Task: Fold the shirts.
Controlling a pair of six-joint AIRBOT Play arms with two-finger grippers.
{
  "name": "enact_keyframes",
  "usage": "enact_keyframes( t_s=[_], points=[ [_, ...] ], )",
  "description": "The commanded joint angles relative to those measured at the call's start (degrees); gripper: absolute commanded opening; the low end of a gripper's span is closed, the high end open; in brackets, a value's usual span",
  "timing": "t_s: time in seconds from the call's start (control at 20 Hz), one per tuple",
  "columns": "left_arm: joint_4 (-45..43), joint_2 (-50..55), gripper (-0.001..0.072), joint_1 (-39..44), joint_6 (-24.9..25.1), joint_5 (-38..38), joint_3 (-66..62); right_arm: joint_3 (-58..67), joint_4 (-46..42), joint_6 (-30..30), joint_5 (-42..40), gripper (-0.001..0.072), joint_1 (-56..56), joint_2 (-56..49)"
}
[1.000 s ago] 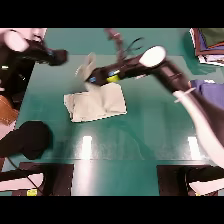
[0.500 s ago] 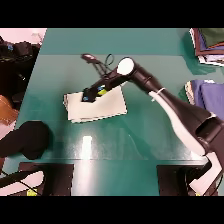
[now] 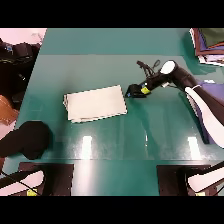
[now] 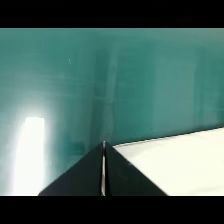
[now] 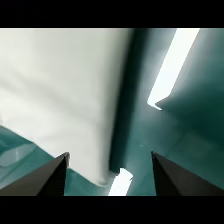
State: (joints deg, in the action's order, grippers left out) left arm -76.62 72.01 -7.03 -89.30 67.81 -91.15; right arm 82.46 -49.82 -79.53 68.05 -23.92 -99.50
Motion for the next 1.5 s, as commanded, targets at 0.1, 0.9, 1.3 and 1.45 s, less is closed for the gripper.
enact_keyframes(
  t_s=[0.1, 0.9, 1.3, 1.45],
  points=[
    [1.95, -0.04, 0.0028, 1.36, 1.29, -0.07, -0.02, -2.47, 15.30, 4.26, -3.02, 0.0592, 0.90, -6.95],
    [2.25, 0.00, 0.0027, 15.69, 1.27, -0.96, 0.02, 21.18, 12.15, 4.33, 0.00, 0.0016, -0.55, -10.14],
    [2.25, 0.00, 0.0027, 23.82, 1.22, -3.65, 0.02, 7.28, 7.56, 3.41, -6.25, 0.0015, 29.66, 9.94],
    [2.25, 0.02, 0.0027, 25.62, 1.18, -5.49, 0.02, 2.62, 7.19, 3.32, -8.50, 0.0016, 40.65, 14.73]
  ],
)
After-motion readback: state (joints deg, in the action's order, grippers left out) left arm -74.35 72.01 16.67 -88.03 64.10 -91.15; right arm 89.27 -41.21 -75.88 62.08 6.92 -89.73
